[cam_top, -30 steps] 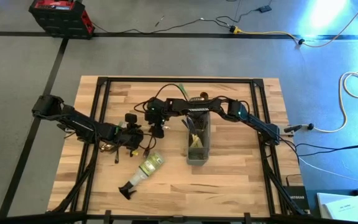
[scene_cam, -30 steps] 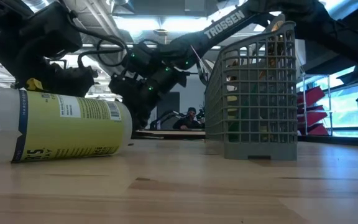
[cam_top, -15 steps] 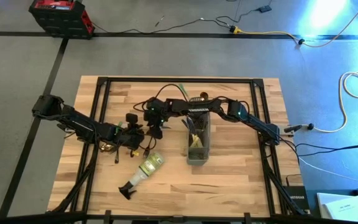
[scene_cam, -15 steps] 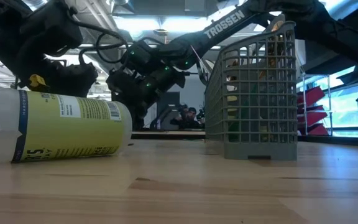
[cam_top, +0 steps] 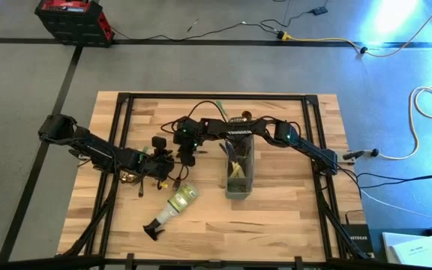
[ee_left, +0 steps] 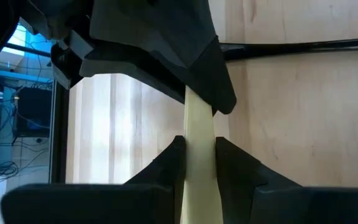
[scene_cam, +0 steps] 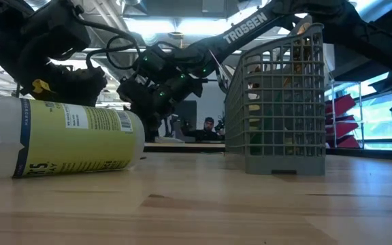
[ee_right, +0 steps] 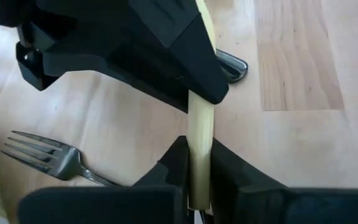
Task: Sort silverware
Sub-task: Put the table knife into the silverware basket
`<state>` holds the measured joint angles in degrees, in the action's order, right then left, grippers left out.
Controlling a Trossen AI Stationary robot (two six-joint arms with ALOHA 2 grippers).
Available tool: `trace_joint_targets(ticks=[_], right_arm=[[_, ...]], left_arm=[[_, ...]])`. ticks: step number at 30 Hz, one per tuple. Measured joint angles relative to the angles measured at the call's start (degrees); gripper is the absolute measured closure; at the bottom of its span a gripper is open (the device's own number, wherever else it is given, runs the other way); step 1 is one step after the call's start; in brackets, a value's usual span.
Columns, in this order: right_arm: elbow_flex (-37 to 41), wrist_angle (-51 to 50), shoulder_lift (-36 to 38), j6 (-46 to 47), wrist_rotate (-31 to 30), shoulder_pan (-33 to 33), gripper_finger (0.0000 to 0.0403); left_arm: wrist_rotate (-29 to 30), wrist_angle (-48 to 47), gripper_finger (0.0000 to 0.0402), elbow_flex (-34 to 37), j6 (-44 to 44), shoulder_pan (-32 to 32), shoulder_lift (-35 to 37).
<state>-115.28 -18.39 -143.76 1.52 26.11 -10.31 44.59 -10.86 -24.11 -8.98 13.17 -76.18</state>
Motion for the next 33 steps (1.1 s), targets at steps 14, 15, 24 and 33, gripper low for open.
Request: trace_joint_targets(ticks=[14,15,24,33], right_arm=[[0.04,-1.15,0.0,1.14,0.69,0.24,0.0389],[0.04,-1.16,0.0,1.07,0.86,0.24,0.0391],[-0.09,-3.61,0.44,0.7,1.9,0.55,0.0391],[-0.65,-13.99,4.97,-3.89,-7.66,0.48,0.0391]], left_arm=[[-4.6,0.92,0.0322,-0.06,0.54,1.39,0.0],[-4.58,1.01,0.0311,-0.17,0.76,1.78,-0.03],[0.53,1.28,0.0197,-0.35,1.11,2.23,-0.04],[3.27,-0.59,0.0167,-6.31,6.84,3.43,-0.06]])
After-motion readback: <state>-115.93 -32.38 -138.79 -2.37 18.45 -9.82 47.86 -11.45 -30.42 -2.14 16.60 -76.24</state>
